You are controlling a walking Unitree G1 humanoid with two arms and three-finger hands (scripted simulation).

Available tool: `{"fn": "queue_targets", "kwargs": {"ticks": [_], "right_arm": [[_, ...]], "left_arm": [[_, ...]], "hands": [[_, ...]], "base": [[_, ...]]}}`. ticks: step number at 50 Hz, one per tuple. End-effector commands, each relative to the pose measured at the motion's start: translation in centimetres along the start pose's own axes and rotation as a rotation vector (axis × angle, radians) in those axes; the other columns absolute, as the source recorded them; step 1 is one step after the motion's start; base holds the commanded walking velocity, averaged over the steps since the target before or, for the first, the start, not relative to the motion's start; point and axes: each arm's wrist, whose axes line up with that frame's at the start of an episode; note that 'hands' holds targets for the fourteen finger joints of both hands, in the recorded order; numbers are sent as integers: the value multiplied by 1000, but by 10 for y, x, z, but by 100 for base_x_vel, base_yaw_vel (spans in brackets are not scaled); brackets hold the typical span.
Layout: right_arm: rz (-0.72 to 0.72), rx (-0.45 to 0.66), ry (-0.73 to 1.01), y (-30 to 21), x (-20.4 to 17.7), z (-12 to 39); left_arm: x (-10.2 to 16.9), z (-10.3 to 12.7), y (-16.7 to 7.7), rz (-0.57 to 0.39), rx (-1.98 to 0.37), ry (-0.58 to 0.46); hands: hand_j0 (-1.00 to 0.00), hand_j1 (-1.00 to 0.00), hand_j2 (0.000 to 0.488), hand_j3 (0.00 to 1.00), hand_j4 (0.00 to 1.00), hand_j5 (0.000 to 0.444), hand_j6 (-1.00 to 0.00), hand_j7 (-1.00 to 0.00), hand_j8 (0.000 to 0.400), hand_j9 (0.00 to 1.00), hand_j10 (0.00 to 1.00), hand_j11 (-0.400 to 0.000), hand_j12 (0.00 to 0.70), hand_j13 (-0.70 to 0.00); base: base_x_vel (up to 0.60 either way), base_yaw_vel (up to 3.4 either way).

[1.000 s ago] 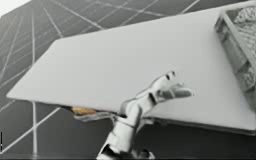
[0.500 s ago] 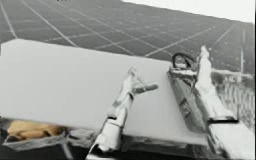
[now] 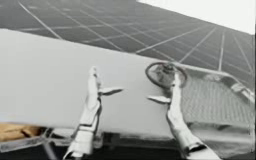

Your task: Pick up and drop off the object

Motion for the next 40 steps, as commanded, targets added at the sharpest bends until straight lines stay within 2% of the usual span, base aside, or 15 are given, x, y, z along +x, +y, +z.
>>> {"fn": "queue_targets", "kwargs": {"ticks": [1,7,8,9,12,14,15,17,19,21,25,27,30,37,40], "right_arm": [[-24,-20,6,-8,-17,-5],[-32,-19,59,-19,-10,-30],[-22,-21,56,-17,-7,-29],[-21,-18,70,-8,-10,-34],[-26,-30,65,-12,-7,-36],[-15,-25,67,-6,-8,-25],[-13,-25,53,-4,-5,-23],[19,0,40,-2,-19,-21],[24,5,-6,-13,-20,-13],[-17,20,-27,-15,-7,-1],[-16,35,0,-1,-24,-7],[-25,22,57,12,-28,-19],[-5,5,57,16,-27,-23],[-33,-9,59,0,-31,-28],[-45,-3,71,-7,-24,-22]], "left_arm": [[-9,-1,-2,11,8,12],[-3,-14,-4,19,37,44],[1,-26,-8,22,36,55],[-1,-16,-4,18,46,73],[-1,-25,-4,19,39,51],[5,-15,-5,27,28,31],[13,-7,-7,-30,26,17],[11,-10,-18,-62,21,7],[12,3,-22,-85,26,-15],[14,3,-29,-80,21,-28],[-5,-1,-4,-11,-11,-1],[-8,-8,-7,9,7,25],[-9,-5,-8,9,26,38],[-11,-22,-22,-38,19,64],[-8,-5,-25,-54,5,62]], "hands": [[0,0,0,0,0,0,0,0,0,0,0,0,0,0],[0,0,0,0,0,0,0,0,0,0,0,0,0,0],[0,0,0,0,0,0,0,0,0,0,0,0,0,0],[0,0,0,0,0,0,0,0,0,0,0,0,0,0],[0,0,0,0,0,0,0,0,0,0,0,0,0,0],[0,0,0,0,0,0,0,0,0,0,0,0,0,0],[0,0,0,0,0,0,0,0,0,0,0,0,0,0],[0,0,0,0,0,0,0,0,0,0,0,0,0,0],[0,0,0,0,0,0,0,0,0,0,0,0,0,0],[0,0,0,0,0,0,0,0,0,0,0,0,0,0],[0,0,0,0,0,0,0,0,0,0,0,0,0,0],[0,0,0,0,0,0,0,0,0,0,0,0,0,0],[0,0,0,0,0,0,0,0,0,0,0,0,0,0],[0,0,0,0,0,0,0,0,0,0,0,0,0,0],[0,0,0,0,0,0,0,0,0,0,0,0,0,0]], "base": [[0,11],[0,11],[0,10],[0,9],[0,10],[0,10],[0,10],[0,10],[0,10],[0,10],[0,12],[0,15],[0,15],[0,11],[0,8]]}}
